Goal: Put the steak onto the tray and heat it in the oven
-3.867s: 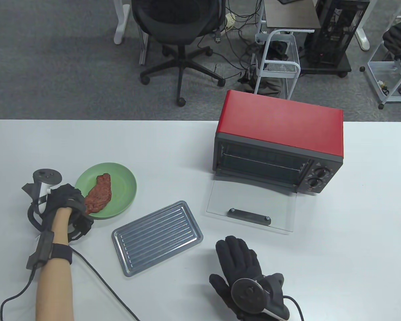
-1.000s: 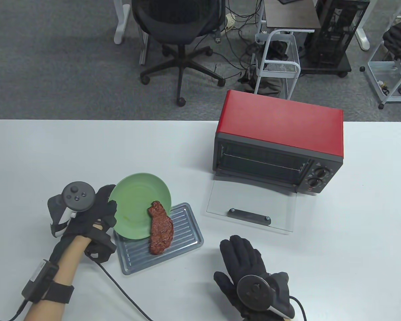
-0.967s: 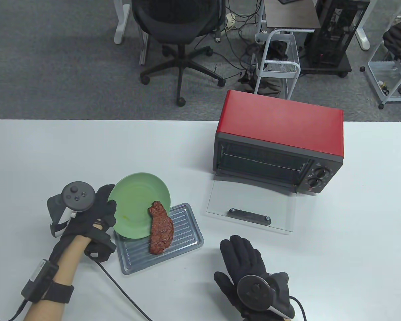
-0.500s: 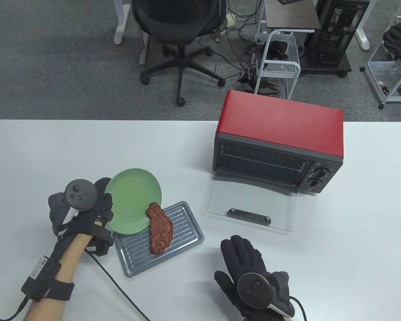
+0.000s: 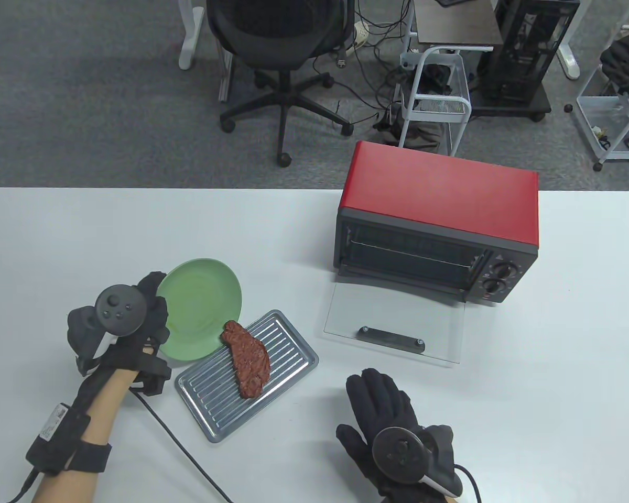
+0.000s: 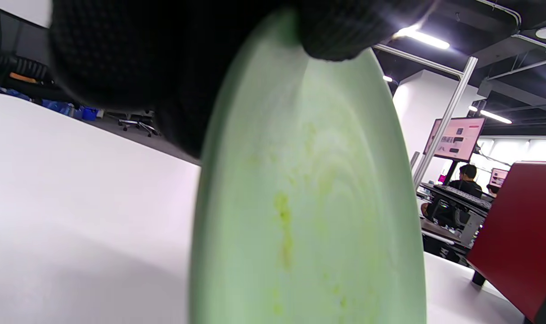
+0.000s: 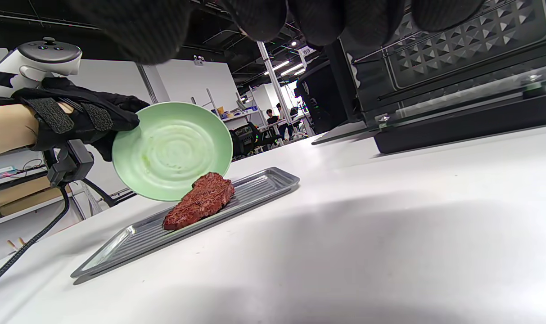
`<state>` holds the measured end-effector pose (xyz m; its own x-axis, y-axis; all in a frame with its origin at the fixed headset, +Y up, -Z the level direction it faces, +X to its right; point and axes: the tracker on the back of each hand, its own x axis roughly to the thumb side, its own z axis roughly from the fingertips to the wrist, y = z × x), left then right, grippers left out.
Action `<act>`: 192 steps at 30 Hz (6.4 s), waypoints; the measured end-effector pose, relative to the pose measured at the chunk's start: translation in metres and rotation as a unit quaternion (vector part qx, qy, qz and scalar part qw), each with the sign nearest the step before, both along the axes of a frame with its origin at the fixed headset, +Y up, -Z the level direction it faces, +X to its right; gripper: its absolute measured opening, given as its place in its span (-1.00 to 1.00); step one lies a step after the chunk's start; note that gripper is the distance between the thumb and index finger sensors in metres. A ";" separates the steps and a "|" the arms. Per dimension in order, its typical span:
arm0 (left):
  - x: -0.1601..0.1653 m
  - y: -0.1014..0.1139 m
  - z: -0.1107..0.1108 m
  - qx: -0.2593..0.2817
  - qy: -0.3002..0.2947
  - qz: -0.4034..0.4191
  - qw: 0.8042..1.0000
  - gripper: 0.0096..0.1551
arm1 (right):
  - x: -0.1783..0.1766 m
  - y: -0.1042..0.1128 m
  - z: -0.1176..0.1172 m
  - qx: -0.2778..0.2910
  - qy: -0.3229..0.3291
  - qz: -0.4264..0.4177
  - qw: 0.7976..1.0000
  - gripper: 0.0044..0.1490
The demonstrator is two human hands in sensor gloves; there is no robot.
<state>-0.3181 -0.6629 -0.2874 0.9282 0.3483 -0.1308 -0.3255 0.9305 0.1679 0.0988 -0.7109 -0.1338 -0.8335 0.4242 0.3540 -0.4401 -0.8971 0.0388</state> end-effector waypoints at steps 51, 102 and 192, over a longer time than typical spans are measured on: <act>-0.126 -0.116 -0.017 -0.092 0.235 0.424 0.870 -0.40 | -0.005 -0.004 -0.001 -0.027 0.014 0.008 0.999 0.07; -0.119 -0.118 -0.019 -0.136 0.244 0.417 0.865 -0.32 | -0.005 -0.004 -0.002 -0.030 0.014 0.008 0.999 0.07; 0.172 -0.039 0.150 0.097 -0.314 -0.027 0.944 -0.06 | 0.006 0.001 -0.003 0.019 -0.023 -0.002 1.000 0.08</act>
